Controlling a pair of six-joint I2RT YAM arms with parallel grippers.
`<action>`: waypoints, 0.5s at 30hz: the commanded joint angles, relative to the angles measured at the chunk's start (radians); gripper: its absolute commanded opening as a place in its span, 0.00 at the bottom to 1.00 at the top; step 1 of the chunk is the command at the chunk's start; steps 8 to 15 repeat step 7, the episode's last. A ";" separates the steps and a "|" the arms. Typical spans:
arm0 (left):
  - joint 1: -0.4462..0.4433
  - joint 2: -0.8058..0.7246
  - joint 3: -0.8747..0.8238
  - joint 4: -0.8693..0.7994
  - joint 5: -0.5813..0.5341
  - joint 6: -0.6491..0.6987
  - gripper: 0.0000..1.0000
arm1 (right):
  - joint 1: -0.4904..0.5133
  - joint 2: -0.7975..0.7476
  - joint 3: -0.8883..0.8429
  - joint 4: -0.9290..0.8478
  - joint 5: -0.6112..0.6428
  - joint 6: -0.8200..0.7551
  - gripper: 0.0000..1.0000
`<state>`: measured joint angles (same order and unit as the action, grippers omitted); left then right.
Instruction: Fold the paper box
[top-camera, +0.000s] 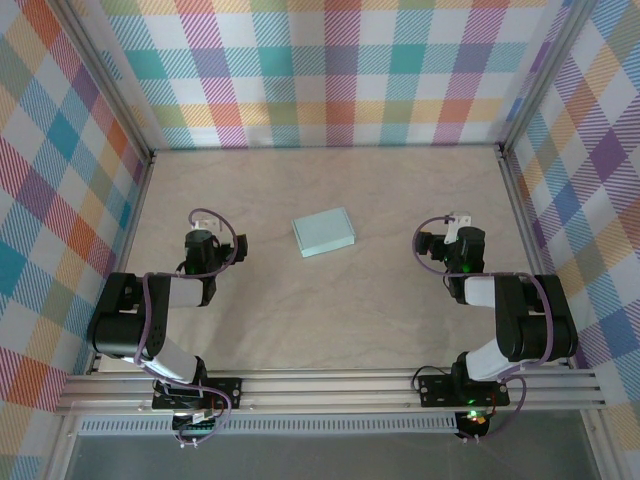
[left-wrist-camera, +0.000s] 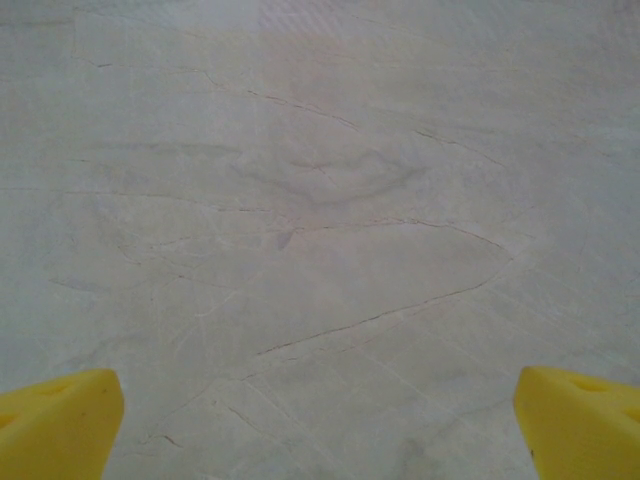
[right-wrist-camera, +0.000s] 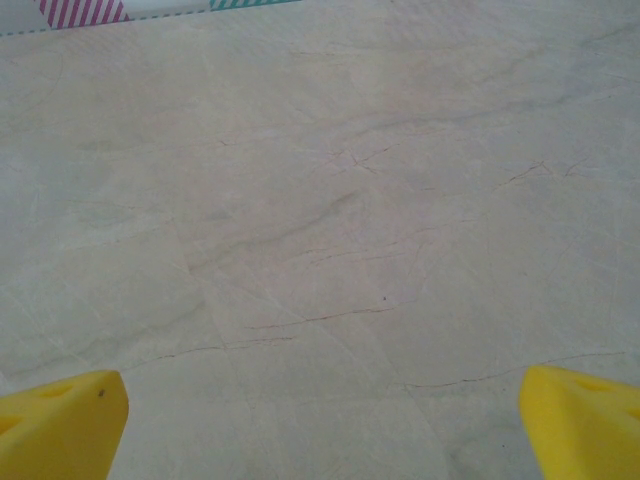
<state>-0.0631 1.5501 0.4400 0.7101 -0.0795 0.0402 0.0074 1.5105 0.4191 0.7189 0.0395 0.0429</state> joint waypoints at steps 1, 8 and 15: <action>-0.001 -0.001 0.012 0.027 -0.007 -0.013 1.00 | -0.003 0.003 0.020 0.043 -0.021 -0.013 1.00; -0.001 -0.001 0.011 0.031 -0.005 -0.013 1.00 | -0.003 0.004 0.020 0.045 -0.021 -0.012 1.00; -0.001 -0.001 0.011 0.031 -0.005 -0.013 1.00 | -0.003 0.004 0.020 0.045 -0.021 -0.012 1.00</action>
